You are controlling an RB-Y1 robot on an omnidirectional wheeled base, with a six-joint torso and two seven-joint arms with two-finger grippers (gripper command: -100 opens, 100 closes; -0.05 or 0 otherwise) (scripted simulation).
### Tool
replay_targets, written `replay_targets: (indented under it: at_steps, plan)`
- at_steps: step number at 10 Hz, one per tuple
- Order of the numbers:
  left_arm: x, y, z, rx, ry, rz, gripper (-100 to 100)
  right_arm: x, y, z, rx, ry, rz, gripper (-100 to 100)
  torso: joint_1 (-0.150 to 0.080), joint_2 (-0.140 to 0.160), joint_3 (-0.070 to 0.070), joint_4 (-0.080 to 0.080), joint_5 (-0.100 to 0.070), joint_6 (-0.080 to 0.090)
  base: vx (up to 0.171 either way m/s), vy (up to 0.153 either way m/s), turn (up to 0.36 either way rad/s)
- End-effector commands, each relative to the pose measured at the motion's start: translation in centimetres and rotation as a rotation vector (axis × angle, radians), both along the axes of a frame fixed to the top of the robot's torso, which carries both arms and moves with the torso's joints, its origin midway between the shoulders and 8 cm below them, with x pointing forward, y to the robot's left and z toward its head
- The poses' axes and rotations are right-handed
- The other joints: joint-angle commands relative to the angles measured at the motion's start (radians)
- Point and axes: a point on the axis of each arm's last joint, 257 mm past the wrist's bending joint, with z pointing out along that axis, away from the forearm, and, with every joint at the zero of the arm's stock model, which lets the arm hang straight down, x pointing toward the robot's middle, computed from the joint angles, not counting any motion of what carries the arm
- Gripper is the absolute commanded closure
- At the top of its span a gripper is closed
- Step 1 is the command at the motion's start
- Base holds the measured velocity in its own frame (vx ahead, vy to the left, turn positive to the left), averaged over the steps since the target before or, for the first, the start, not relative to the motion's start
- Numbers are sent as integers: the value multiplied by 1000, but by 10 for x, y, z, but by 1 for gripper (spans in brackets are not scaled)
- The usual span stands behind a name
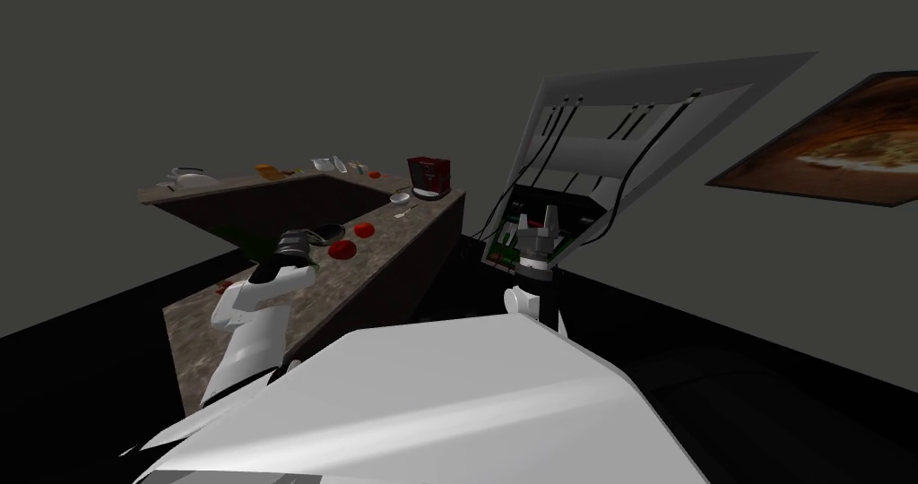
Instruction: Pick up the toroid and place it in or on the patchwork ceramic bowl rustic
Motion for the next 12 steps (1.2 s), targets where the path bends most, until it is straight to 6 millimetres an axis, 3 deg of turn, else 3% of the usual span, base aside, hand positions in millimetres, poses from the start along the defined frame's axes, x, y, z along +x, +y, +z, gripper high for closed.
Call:
replay_targets:
  at_steps: [1,5,12]
  plan:
    - [-2,7,1,-3,16,11,100,0,0,0,0,0,0,0,0,0,0,0,0,0,98,13,-31]
    - [-12,34,25,20,68,59,100,0,0,0,0,0,0,0,1,1,1,0,0,0,107,29,-51]
    - [-33,69,43,36,170,143,100,0,0,0,0,0,0,0,4,1,1,0,1,-1,95,55,-41]
